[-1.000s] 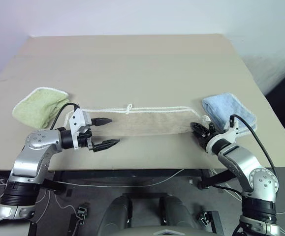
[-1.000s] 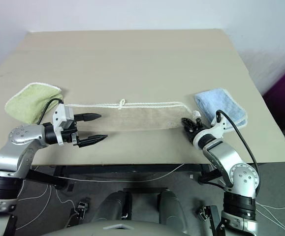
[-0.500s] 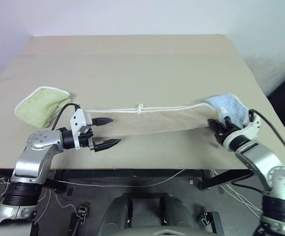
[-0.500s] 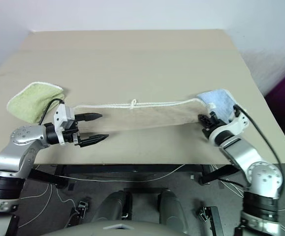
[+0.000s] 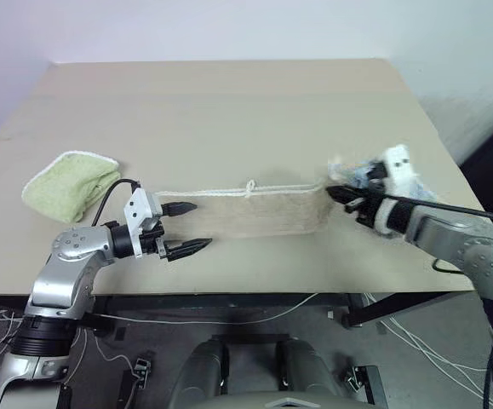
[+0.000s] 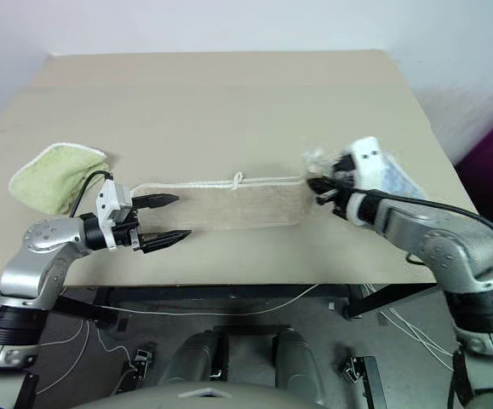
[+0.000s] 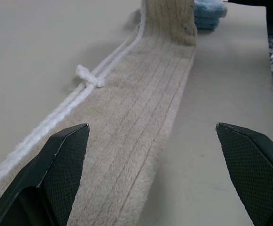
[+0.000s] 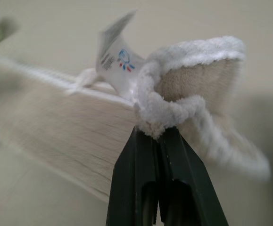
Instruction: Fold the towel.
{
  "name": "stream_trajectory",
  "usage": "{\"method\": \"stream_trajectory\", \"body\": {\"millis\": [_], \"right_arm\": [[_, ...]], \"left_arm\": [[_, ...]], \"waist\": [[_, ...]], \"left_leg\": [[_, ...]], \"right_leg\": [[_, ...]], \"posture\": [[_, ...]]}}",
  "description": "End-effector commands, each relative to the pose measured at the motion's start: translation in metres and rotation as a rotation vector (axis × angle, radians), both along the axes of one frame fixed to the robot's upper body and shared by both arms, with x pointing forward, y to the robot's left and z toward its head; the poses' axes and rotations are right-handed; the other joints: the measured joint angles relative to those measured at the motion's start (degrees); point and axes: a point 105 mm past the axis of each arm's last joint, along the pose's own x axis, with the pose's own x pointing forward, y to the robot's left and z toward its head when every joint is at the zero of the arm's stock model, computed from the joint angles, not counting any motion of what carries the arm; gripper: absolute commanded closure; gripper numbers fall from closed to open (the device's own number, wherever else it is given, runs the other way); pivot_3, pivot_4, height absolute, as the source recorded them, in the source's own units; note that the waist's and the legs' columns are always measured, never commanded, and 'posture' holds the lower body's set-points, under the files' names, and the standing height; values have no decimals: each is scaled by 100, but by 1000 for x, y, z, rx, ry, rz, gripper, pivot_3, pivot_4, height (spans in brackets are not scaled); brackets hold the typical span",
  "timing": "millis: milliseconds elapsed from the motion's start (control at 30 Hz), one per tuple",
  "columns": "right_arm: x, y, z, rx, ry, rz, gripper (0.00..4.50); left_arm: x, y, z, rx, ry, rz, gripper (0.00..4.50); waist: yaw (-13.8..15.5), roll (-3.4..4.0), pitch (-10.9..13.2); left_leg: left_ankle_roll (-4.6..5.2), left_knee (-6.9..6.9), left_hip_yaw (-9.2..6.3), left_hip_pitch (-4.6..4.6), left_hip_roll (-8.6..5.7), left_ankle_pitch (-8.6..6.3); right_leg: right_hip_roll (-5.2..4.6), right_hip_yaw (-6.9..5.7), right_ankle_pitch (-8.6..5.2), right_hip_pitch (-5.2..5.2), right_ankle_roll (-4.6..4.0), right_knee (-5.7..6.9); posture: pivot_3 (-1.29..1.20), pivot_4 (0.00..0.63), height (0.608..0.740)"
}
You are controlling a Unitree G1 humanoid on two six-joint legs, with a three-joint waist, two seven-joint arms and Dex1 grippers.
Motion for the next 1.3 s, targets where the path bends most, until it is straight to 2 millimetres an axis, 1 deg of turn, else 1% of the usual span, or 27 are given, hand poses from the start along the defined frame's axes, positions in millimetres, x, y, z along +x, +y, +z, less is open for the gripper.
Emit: {"method": "stream_trajectory", "body": {"millis": [33, 67, 133, 233, 367, 467, 633, 733, 833, 933, 1033, 1100, 1133, 1233, 1300], "right_arm": [[-2, 44, 2, -77, -56, 203, 4475], [-3, 56, -2, -86, -50, 254, 4475], [-3, 77, -18, -107, -18, 327, 4475], [3, 89, -40, -149, 10, 356, 4475], [3, 96, -56, -183, 25, 391, 4475], [2, 98, -59, -184, 27, 403, 4475], [2, 98, -59, -180, 20, 404, 4475], [-1, 101, -56, -152, 24, 419, 4475], [-4, 103, -49, -118, 17, 430, 3832], [-6, 102, -36, -77, -9, 436, 2918], [-11, 102, -14, -16, -84, 455, 1955], [-17, 97, 3, 16, -136, 465, 1317], [-18, 96, 7, 23, -147, 467, 1317], [-19, 78, 26, 68, -194, 428, 1317], [-10, 57, 30, 74, -195, 344, 1317]], "left_arm": [[-1, -6, 8, -6, -48, -9, 0], [-1, -7, 7, -11, -49, -9, 0], [-1, -10, 7, -21, -49, -7, 0], [-4, -12, 6, -30, -48, -2, 0], [-8, -12, 5, -36, -44, 13, 0], [-11, -10, 3, -36, -38, 25, 0], [-12, -11, 2, -39, -34, 29, 0], [-11, -12, 2, -40, -31, 29, 0], [-11, -14, 1, -44, -29, 25, 0], [-10, -15, 1, -46, -26, 20, 0], [-10, -15, 0, -48, -24, 19, 0], [-10, -15, 0, -49, -23, 20, 0], [-10, -15, 0, -50, -23, 21, 0], [-10, -14, 0, -55, -21, 34, 0], [-9, -11, 0, -61, -21, 53, 0]], "waist": [[2, -2, 1], [3, -3, 1], [3, -3, 0], [25, -5, 0], [21, -5, 0], [10, -4, 0], [10, -4, 0], [10, -4, 0], [8, -4, 0], [10, -4, 0], [12, -4, 0], [12, -4, 0], [13, -4, 0], [17, -4, 0], [23, -4, 0]], "left_leg": [[0, 0, 0, -1, 0, 0], [0, 1, 0, -2, 0, 0], [0, 1, -1, -2, 0, 0], [-1, 1, -5, -5, -2, 0], [-1, 2, -4, -8, -8, 0], [-2, 0, -6, -8, -7, 0], [-2, 0, -7, -7, -7, 0], [-2, 0, -6, -7, -7, 0], [-2, -1, -6, -7, -7, 0], [-2, -1, -7, -7, -7, 0], [-2, -1, -7, -8, -7, 0], [-2, -2, -7, -8, -7, 0], [-2, -2, -7, -8, -7, 0], [-2, -2, -8, -8, -7, 0], [-2, -2, -8, -7, -7, 0]], "right_leg": [[0, 0, 0, 0, 0, 0], [-1, 0, 0, -2, 0, -1], [-3, 0, 0, -3, 0, 0], [-8, -4, 0, -4, 0, -1], [-17, -3, 1, -7, 0, -1], [-16, -3, 1, -9, -1, 0], [-16, -3, 1, -9, -1, 0], [-16, -3, 1, -9, -1, -1], [-16, -3, 1, -9, -1, 0], [-16, -3, 1, -10, -1, -1], [-17, -3, 1, -9, -1, -1], [-17, -3, 1, -9, -1, -1], [-18, -3, 1, -9, -1, -1], [-18, -3, 1, -9, -1, -2], [-20, -2, 1, -6, -1, -3]], "posture": [[0, 150, 740], [0, 150, 740], [0, 150, 740], [0, 150, 740], [0, 150, 740], [0, 150, 740], [0, 150, 740], [0, 150, 740], [0, 150, 740], [0, 150, 740], [0, 150, 740], [0, 150, 740], [0, 150, 740], [0, 150, 740], [0, 150, 740]]}}
